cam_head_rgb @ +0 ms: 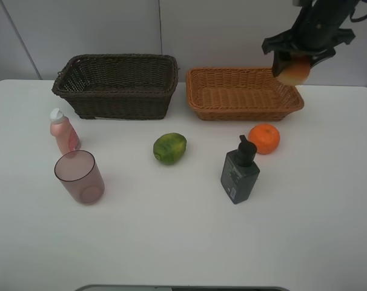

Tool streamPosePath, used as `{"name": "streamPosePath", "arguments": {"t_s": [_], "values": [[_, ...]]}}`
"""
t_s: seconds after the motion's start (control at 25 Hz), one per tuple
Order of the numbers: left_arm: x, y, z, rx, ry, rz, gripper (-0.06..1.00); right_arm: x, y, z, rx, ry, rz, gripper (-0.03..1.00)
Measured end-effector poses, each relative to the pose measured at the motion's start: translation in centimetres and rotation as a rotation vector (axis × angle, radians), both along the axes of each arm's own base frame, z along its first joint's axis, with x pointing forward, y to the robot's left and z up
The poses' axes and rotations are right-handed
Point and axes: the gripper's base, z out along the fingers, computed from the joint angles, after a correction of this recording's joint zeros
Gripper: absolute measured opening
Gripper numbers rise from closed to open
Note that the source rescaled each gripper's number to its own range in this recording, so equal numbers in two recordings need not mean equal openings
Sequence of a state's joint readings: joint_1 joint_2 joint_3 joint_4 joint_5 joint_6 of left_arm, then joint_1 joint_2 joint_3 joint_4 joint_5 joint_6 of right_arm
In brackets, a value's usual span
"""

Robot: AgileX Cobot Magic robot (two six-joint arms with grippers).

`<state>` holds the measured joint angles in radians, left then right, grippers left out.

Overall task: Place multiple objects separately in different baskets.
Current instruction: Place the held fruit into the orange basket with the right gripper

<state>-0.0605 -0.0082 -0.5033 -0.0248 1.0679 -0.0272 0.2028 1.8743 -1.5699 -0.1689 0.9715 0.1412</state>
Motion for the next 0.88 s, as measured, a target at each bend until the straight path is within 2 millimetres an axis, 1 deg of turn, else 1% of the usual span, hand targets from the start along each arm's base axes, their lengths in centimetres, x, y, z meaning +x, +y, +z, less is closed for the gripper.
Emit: {"name": "streamPosePath", "arguments": {"t_s": [0.16,0.36,0.48,0.68,0.72,0.76,0.84,0.88], "values": [[0.0,0.0,0.0,0.0,0.0,0.0,1.0,3.5,0.8,-2.2,0.006,-0.018,0.005,0.36],[0.0,0.0,0.0,0.0,0.0,0.0,1.0,6.7,1.4,-5.3,0.008,-0.021,0.01,0.36],[0.0,0.0,0.0,0.0,0.0,0.0,1.0,7.9,1.7,-6.7,0.012,-0.037,0.014,0.36],[0.0,0.0,0.0,0.0,0.0,0.0,1.0,8.8,2.0,-8.5,0.019,-0.051,0.022,0.36],[0.0,0.0,0.0,0.0,0.0,0.0,1.0,8.9,2.0,-8.7,0.02,-0.055,0.023,0.38],[0.0,0.0,0.0,0.0,0.0,0.0,1.0,8.9,2.0,-8.9,0.021,-0.055,0.024,0.45],[0.0,0.0,0.0,0.0,0.0,0.0,1.0,9.0,2.0,-8.9,0.022,-0.058,0.024,0.69],[0.0,0.0,0.0,0.0,0.0,0.0,1.0,9.0,2.0,-8.9,0.025,-0.058,0.024,0.8]]}}
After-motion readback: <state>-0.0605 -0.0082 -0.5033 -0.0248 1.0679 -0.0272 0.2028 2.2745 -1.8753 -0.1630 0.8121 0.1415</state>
